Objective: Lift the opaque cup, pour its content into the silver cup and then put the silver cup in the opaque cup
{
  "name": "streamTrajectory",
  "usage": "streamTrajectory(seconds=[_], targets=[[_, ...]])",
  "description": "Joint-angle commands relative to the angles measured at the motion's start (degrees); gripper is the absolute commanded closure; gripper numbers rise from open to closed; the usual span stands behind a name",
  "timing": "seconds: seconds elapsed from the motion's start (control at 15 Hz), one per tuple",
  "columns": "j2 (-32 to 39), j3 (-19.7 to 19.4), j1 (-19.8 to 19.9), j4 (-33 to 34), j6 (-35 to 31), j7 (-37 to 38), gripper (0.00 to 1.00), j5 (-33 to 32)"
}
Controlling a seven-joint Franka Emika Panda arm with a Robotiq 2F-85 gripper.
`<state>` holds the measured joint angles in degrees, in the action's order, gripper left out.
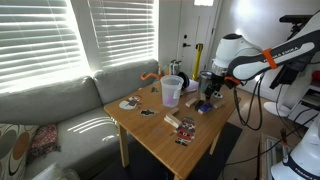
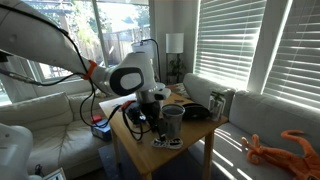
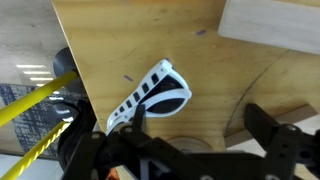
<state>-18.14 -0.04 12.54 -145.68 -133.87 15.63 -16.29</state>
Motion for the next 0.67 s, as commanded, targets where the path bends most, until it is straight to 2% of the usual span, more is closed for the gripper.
streamTrajectory(seconds=[0.0, 0.13, 0.4, 0.6], targets=[[-3.76, -1.53, -1.65, -0.77, 2.04, -2.51, 0.00, 2.01], [-6.79, -1.99, -2.19, -1.23, 4.13, -4.01, 0.00, 3.09], [-13.02, -2.58, -3.59, 0.06, 13.47, -7.13, 0.00, 6.93], [-16.73, -1.09, -4.28, 2.28, 18.37, -5.90, 0.00, 7.48]])
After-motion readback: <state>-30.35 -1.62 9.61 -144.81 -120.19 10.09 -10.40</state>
